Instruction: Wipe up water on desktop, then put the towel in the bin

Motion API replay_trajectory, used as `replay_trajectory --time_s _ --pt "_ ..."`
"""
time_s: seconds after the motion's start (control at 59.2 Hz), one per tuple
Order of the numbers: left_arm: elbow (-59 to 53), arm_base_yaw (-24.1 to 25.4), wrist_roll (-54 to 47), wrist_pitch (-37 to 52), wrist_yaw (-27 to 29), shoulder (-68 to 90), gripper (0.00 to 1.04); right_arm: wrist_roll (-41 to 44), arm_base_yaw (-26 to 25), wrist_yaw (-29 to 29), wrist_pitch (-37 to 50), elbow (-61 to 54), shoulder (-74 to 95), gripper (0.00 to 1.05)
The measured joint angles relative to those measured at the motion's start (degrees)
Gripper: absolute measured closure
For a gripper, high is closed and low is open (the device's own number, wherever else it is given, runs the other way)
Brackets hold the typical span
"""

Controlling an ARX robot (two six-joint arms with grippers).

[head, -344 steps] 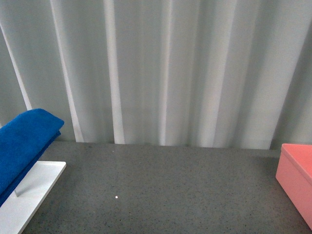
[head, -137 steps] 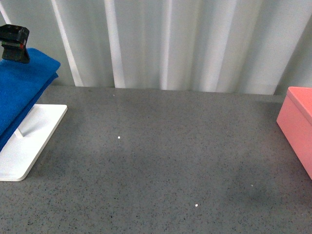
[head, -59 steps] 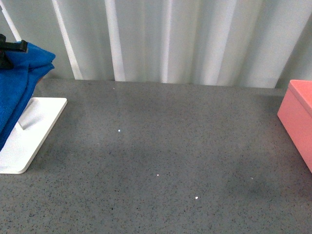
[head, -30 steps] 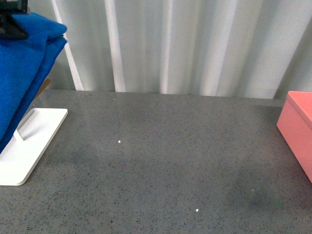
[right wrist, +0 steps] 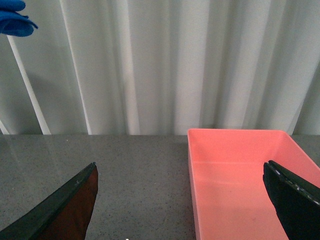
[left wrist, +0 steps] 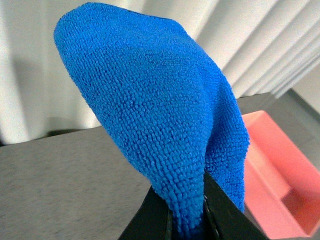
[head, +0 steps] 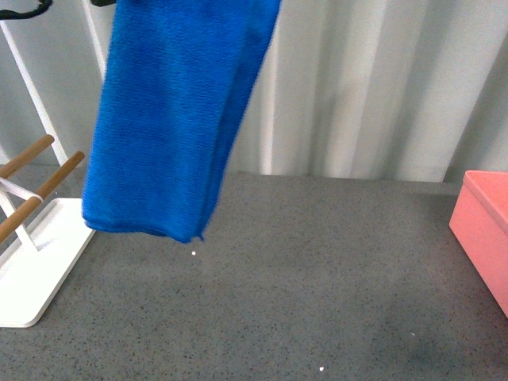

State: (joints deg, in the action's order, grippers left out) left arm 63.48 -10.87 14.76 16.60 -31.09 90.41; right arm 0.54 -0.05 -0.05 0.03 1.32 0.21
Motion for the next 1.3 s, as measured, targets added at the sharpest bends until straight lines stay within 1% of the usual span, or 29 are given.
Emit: replay_trajectory --time_s 0.135,0.236,0.304,0.355,0.54,0.557,0.574,0.591,0.608,0.642,0.658,0.709,0.726,0.777,0.794,0.81,0.844,0.861,0.895,0.979,1.131,1.233,1.3 --pt "-2.2 -4.2 4.7 5.3 0.1 -0.3 0.99 0.0 0.0 0.0 0.0 0.0 0.0 0.07" --pt "-2.4 -7.5 5.7 5.1 3.1 -0.3 0.99 0.0 0.0 0.0 0.0 0.0 0.0 0.07" --pt "-2.3 -9.2 5.1 3.5 6.1 0.0 0.99 0.0 0.0 0.0 0.0 0.0 0.0 0.07" --pt "-2.3 -9.9 4.8 2.3 7.6 0.4 0.99 0.0 0.0 0.0 0.0 0.0 0.0 0.07" --pt "-2.3 -10.1 4.6 2.0 8.5 1.2 0.99 0.0 0.0 0.0 0.0 0.0 0.0 0.07" --pt "-2.3 -10.1 4.6 2.0 8.5 1.2 0.99 0.2 -0.2 -0.7 -0.5 0.1 0.3 0.07" --pt "-2.3 -10.0 4.6 2.0 8.5 1.2 0.99 0.9 -0.6 -2.4 -2.4 0.7 1.1 0.07" --pt "-2.3 -10.0 4.6 2.0 8.5 1.2 0.99 3.0 -1.6 -5.6 -5.6 2.0 3.9 0.07" --pt "-2.2 -9.9 4.6 2.0 8.5 1.2 0.99 3.7 -2.0 -6.8 -6.0 2.4 5.6 0.07" --pt "-2.2 -10.0 4.5 2.0 8.4 1.2 0.99 5.5 -3.0 -9.5 -3.9 2.9 11.4 0.07" --pt "-2.2 -10.0 4.5 2.0 8.4 1.2 0.99 6.3 -3.5 -11.1 -1.1 3.3 15.3 0.07" --pt "-2.2 -10.0 4.5 2.0 8.4 1.2 0.99 6.8 -4.7 -16.5 5.5 4.6 23.0 0.07" --pt "-2.2 -10.0 4.5 2.0 8.5 1.2 0.99 6.8 -4.8 -17.0 6.7 4.9 24.3 0.07" --pt "-2.2 -10.0 4.5 2.0 8.5 1.2 0.99 6.7 -5.7 -22.6 12.1 6.7 30.6 0.07" --pt "-2.2 -10.0 4.5 2.0 8.5 1.2 0.99 6.3 -6.0 -25.0 14.9 7.6 33.9 0.07" --pt "-2.2 -10.0 4.5 2.0 8.4 1.2 0.99 6.0 -6.1 -25.6 15.5 7.8 34.7 0.07" --pt "-2.2 -10.0 4.5 2.0 8.4 1.2 0.99 4.4 -6.4 -29.7 20.2 9.7 40.7 0.07" --pt "-2.2 -10.0 4.5 2.0 8.4 1.2 0.99 4.4 -6.4 -30.2 20.7 10.0 41.4 0.07" --pt "-2.2 -10.0 4.5 2.0 8.4 1.2 0.99 2.4 -6.4 -33.4 24.3 11.8 46.6 0.07" --pt "-2.2 -10.0 4.5 2.0 8.4 1.2 0.99 -2.9 -5.2 -39.2 31.2 14.2 55.9 0.07" --pt "-2.2 -9.9 4.4 2.0 8.5 1.2 0.99 -10.2 0.0 -43.0 43.4 16.5 68.8 0.07" --pt "-2.2 -10.0 4.4 2.0 8.4 1.2 0.99 -14.2 3.9 -42.0 50.7 19.3 76.5 0.07" --pt "-2.2 -10.0 4.4 2.0 8.4 1.2 0.99 -16.3 6.4 -40.5 53.7 21.6 80.8 0.07"
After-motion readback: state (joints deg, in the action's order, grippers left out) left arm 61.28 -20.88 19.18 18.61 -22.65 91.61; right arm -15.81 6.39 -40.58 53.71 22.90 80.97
